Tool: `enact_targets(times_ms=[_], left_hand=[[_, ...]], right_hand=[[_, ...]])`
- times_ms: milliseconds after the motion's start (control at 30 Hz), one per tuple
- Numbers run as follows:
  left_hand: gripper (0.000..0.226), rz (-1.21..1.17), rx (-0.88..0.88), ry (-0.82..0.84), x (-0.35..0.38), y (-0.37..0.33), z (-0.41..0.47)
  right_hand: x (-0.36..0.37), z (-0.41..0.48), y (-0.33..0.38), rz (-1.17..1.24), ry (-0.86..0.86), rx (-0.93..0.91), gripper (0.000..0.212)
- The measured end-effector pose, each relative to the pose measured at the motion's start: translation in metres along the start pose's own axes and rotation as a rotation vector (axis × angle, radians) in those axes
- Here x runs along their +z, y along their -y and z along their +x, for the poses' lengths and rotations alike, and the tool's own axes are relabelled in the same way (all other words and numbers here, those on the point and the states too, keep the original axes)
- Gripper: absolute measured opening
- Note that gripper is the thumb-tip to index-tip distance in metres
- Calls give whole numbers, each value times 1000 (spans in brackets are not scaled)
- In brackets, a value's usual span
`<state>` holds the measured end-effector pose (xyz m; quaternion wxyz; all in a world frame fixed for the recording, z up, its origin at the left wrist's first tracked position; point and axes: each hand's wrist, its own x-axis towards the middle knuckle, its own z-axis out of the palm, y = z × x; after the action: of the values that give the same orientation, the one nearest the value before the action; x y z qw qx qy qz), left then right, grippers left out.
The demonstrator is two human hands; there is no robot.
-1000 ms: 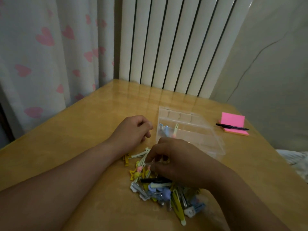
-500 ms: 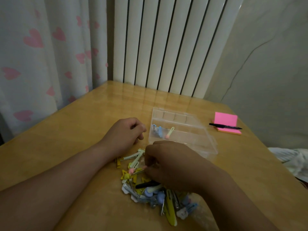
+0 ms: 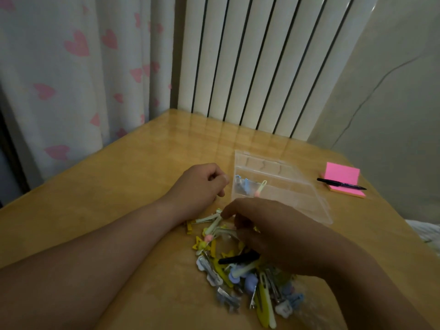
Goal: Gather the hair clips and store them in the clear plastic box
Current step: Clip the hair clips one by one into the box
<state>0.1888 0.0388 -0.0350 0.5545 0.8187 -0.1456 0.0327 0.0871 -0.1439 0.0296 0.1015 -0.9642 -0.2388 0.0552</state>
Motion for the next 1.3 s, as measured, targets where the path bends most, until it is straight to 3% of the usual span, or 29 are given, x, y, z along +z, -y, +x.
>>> enact_targets(times_ms=[300,433,533,600,667,900,1300], left_hand=[[18,1,6,4,2,2,1],[18,9,11,14,3,1,1],[11,8,47,39,1,-1,-3],[11,6,61,59,-1,-1,-8],[11,3,60,60,-4,-1,-12],[14,38,40,56,-1,1,-2],[16,47,31,33,1,4,0]], right_hand=[[7,5,-5,190,-132,3,5],[0,7,-12,374,-452,69,6],[-10,8,-36,463,-725,223,8],[-16,13,-57,474,-805,354,5],[-24,25,-74,467,-780,462,3],[-31,70,-98,170,-320,616,13],[-21,97,-100,161,-186,680,20]])
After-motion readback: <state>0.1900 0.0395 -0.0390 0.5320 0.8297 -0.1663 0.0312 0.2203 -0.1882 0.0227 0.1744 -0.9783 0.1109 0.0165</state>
